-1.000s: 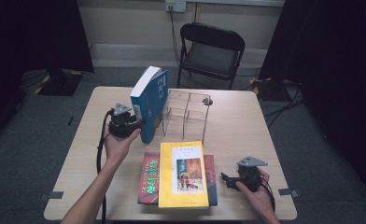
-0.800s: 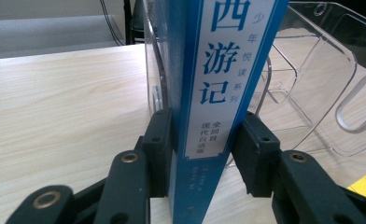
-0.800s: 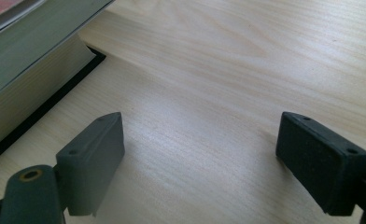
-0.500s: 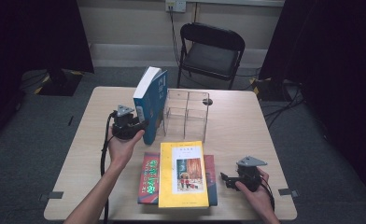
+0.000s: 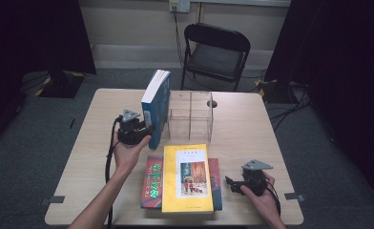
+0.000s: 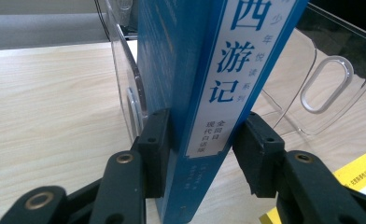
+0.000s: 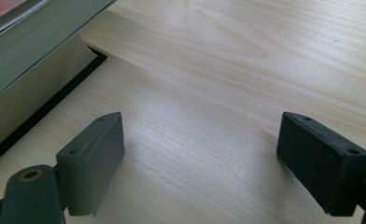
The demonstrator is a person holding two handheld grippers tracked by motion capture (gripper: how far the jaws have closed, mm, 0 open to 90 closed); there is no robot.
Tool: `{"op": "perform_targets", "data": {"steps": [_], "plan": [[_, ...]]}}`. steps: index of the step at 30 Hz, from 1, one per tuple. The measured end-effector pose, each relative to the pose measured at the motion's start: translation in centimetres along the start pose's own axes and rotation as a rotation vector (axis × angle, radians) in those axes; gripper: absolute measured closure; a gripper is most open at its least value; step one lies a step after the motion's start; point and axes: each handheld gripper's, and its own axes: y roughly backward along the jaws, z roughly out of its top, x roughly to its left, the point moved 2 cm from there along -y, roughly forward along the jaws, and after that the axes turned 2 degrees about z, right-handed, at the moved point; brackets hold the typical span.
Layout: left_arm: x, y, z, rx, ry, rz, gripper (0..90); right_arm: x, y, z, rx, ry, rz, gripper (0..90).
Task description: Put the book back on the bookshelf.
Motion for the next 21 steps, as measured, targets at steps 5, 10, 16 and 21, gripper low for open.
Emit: {"op": "perform_targets", "data": {"steps": [5,10,16,21], "plan": [[0.5,0.2,-0.1,-0.011,0.031,-0.008,56.7,0.0,0.0,0.0,0.000,0.000,0.000,14.8],[1.0,0.5,-0.7,-0.024,0.035,-0.028,53.2,0.0,0.0,0.0,0.000,0.000,0.000,14.8],[1.4,0.5,-2.0,-0.012,-0.014,-0.033,49.2,0.0,0.0,0.0,0.000,-0.001,-0.001,14.7],[1.8,0.1,-3.4,0.015,-0.041,-0.060,54.3,0.0,0.0,0.0,0.000,-0.001,-0.002,14.7]]}}
